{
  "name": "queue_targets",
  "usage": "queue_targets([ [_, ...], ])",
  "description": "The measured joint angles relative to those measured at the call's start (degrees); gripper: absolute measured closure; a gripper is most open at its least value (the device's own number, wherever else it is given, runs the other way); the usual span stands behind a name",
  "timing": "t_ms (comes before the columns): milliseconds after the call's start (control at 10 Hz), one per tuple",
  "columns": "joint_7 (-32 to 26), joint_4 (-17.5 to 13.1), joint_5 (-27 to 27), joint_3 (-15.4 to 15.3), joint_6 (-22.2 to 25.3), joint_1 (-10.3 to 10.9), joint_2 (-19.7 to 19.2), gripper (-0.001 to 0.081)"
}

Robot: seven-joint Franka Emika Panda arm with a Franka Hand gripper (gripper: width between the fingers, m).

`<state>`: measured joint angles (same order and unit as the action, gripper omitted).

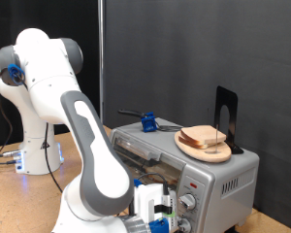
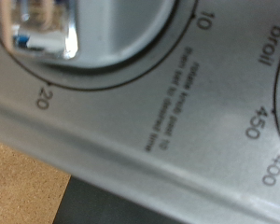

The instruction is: Make a piece of toast with the oven

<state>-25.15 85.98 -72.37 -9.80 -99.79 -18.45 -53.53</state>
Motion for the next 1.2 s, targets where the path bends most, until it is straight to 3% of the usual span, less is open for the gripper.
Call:
queue_targets([
  [600,-15.6,3.3,-2.8,-0.2,-3.9,0.0,1.9,0.0692],
  [1200,-16.4,3.3,-2.8,-0.2,-4.3,0.0,1.9,0.0691],
])
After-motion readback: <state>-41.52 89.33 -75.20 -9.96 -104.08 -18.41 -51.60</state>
